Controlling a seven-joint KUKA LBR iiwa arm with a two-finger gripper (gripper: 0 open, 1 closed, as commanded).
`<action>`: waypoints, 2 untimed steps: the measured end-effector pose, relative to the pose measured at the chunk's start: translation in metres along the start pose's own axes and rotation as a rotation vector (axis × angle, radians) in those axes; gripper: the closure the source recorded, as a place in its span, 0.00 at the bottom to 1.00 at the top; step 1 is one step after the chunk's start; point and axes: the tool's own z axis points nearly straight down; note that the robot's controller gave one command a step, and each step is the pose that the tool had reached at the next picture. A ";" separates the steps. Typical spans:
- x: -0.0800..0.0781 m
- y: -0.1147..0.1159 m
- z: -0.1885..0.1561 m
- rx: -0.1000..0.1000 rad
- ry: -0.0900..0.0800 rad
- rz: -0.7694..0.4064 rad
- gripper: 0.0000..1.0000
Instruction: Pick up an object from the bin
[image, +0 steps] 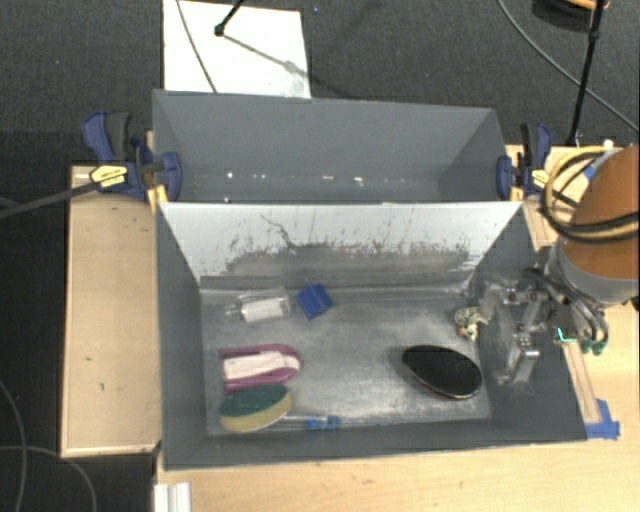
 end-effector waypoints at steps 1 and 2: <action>0.010 0.059 0.151 0.000 -0.019 -0.211 0.00; -0.002 -0.043 0.150 0.000 -0.014 -0.250 0.00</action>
Offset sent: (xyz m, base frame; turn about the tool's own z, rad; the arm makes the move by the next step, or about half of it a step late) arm -0.0140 0.0565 -0.1514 -0.2122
